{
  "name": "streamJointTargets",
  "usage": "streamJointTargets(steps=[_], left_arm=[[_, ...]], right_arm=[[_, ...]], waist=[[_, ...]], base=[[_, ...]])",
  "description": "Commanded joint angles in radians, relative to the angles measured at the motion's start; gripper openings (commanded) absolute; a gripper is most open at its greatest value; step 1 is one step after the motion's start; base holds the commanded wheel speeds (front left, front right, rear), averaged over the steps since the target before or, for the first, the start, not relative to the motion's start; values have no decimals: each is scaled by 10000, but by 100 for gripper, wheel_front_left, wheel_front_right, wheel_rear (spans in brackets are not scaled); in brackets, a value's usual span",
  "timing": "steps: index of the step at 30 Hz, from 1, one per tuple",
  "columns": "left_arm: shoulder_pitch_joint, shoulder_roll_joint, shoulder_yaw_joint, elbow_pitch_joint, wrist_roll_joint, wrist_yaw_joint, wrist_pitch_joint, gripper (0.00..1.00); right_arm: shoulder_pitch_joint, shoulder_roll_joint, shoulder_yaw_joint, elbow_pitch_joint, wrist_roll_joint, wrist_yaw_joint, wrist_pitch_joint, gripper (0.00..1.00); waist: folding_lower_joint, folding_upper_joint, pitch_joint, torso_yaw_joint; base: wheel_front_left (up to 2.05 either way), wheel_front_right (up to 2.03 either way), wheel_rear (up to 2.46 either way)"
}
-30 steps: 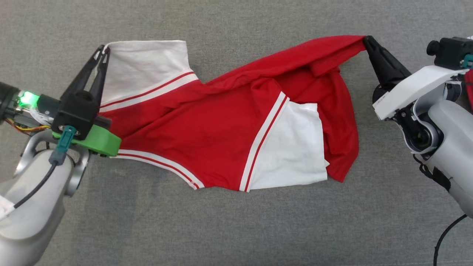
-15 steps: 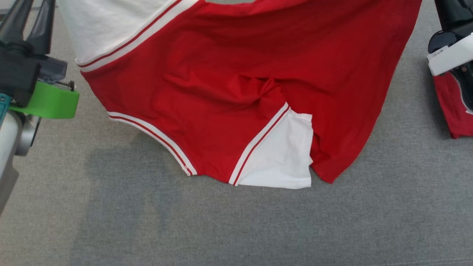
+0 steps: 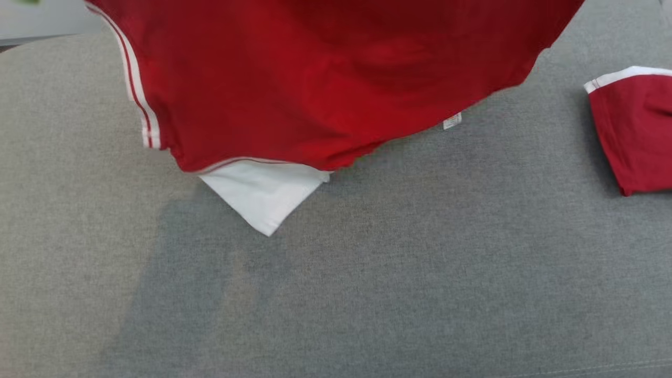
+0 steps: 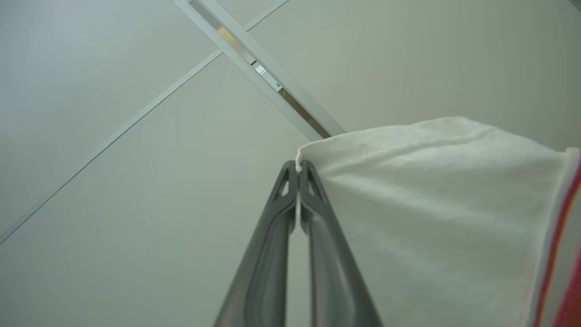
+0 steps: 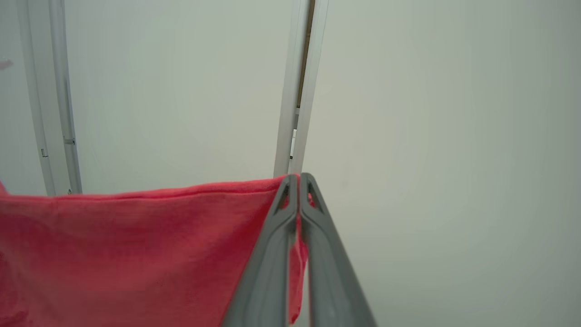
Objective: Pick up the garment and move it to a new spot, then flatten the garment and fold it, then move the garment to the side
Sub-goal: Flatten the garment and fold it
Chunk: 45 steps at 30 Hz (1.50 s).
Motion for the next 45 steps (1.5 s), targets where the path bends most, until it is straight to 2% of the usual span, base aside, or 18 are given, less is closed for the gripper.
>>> streamJointTargets(steps=[1, 4, 7, 11, 15, 18, 24, 29, 38, 45], left_arm=[[-757, -297, -175, 559, 226, -167, -72, 0], [-2424, -809, -500, 1965, 659, -388, -369, 0], [-3900, -1113, -752, 3252, 1278, -420, -765, 0], [-5637, -1503, -970, 4370, 2206, -5, -1085, 0], [-6741, -1601, -1087, 3752, 2770, 583, -1107, 0], [-6718, -1564, -1058, 2672, 2707, 1053, -1089, 0], [-5395, -910, -880, 1049, 2230, 1645, -1092, 0], [-3558, -313, -540, -196, 1794, 2108, -1094, 0], [1310, 582, -17, -2560, 1182, 2791, -1094, 0], [5173, 631, 233, -3284, 968, 3186, -1094, 0]], right_arm=[[-636, 185, 140, 321, -194, -3, 130, 0], [-2080, 753, 317, 1329, -556, -3, 431, 0], [-3380, 1501, 369, 2606, -1099, -3, 208, 0], [-4948, 2355, 220, 4299, -1906, -5, -651, 0], [-6135, 2829, -134, 5184, -2850, -5, -1110, 0], [-6579, 2681, -689, 4708, -3759, -5, -1143, 0], [-5413, 2625, -1736, 3425, -4761, -5, -1144, 0], [-3842, 2633, -2396, 2335, -5201, -5, -1148, 0], [463, 2653, -3894, 6, -5568, -6, -1148, 0], [4017, 3046, -5055, -1351, -5780, -6, -1148, 0]], waist=[[0, 0, 1192, 150], [0, 0, 2176, 94], [0, 0, 2933, -143], [0, 0, 3641, -501], [0, 0, 4156, -650], [0, 0, 4504, -459], [0, 0, 4767, -99], [0, 0, 4534, 22], [0, 0, 2870, -63], [0, 0, 1401, -146]], base=[[0, 0, 0], [0, 0, 0], [0, 0, 0], [0, 0, 0], [0, 0, 0], [0, 0, 0], [0, 0, 0], [0, 0, 0], [0, 0, 0], [0, 0, 0]])
